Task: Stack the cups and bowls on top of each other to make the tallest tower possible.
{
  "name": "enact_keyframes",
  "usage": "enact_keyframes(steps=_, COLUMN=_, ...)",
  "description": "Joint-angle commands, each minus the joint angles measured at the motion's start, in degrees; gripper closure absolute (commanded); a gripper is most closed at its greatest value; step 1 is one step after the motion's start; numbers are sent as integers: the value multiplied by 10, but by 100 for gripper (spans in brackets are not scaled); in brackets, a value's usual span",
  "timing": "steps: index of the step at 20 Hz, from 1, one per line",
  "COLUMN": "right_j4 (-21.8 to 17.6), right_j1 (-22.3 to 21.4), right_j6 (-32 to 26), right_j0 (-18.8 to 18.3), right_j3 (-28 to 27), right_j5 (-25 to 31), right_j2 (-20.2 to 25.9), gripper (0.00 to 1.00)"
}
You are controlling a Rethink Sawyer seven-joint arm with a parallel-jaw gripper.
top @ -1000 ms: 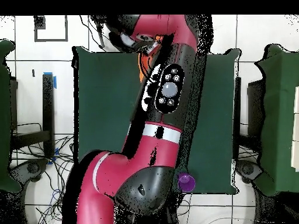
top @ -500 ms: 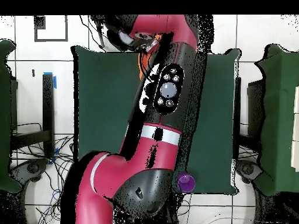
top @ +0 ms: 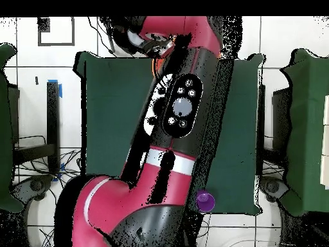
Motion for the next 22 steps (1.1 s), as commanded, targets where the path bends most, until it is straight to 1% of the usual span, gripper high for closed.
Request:
enact_keyframes(steps=1, right_j4=-43, right_j1=-90, right_j6=-1, right_j0=25, right_j3=151, right_j5=4, right_j2=59, gripper=0)
enact_keyframes(steps=3, right_j4=-48, right_j1=-119, right_j6=-15, right_j0=32, right_j3=195, right_j5=3, right_j2=61, gripper=0)
enact_keyframes(steps=4, right_j4=-51, right_j1=-141, right_j6=-24, right_j0=38, right_j3=231, right_j5=-3, right_j2=65, gripper=0)
enact_keyframes(steps=5, right_j4=-54, right_j1=-152, right_j6=-29, right_j0=41, right_j3=247, right_j5=-3, right_j2=64, gripper=0)
enact_keyframes(steps=6, right_j4=-57, right_j1=-174, right_j6=-37, right_j0=48, right_j3=286, right_j5=-10, right_j2=66, gripper=0)
enact_keyframes(steps=7, right_j4=-60, right_j1=-184, right_j6=-41, right_j0=51, right_j3=302, right_j5=-14, right_j2=65, gripper=0)
enact_keyframes(steps=8, right_j4=-64, right_j1=-205, right_j6=-50, right_j0=59, right_j3=341, right_j5=-27, right_j2=66, gripper=0)
enact_keyframes(steps=9, right_j4=-65, right_j1=-217, right_j6=-53, right_j0=62, right_j3=362, right_j5=-34, right_j2=67, gripper=0)
enact_keyframes(steps=10, right_j4=-72, right_j1=-235, right_j6=-63, right_j0=69, right_j3=400, right_j5=-56, right_j2=67, gripper=0)
enact_keyframes(steps=13, right_j4=-77, right_j1=-268, right_j6=-77, right_j0=78, right_j3=475, right_j5=-101, right_j2=73, gripper=0)
enact_keyframes(steps=14, right_j4=-79, right_j1=-282, right_j6=-85, right_j0=81, right_j3=510, right_j5=-129, right_j2=76, gripper=0)
enact_keyframes(steps=17, right_j4=-87, right_j1=-307, right_j6=-98, right_j0=84, right_j3=575, right_j5=-186, right_j2=85, gripper=0)
enact_keyframes(steps=18, right_j4=-89, right_j1=-318, right_j6=-103, right_j0=86, right_j3=606, right_j5=-216, right_j2=90, gripper=0)
enact_keyframes(steps=19, right_j4=-91, right_j1=-324, right_j6=-103, right_j0=86, right_j3=621, right_j5=-227, right_j2=92, gripper=0)
enact_keyframes(steps=20, right_j4=-89, right_j1=-335, right_j6=-110, right_j0=85, right_j3=653, right_j5=-257, right_j2=101, gripper=0)
enact_keyframes(steps=21, right_j4=-94, right_j1=-340, right_j6=-111, right_j0=84, right_j3=665, right_j5=-267, right_j2=104, gripper=0)
enact_keyframes(steps=22, right_j4=-94, right_j1=-349, right_j6=-114, right_j0=83, right_j3=692, right_j5=-290, right_j2=109, gripper=0)
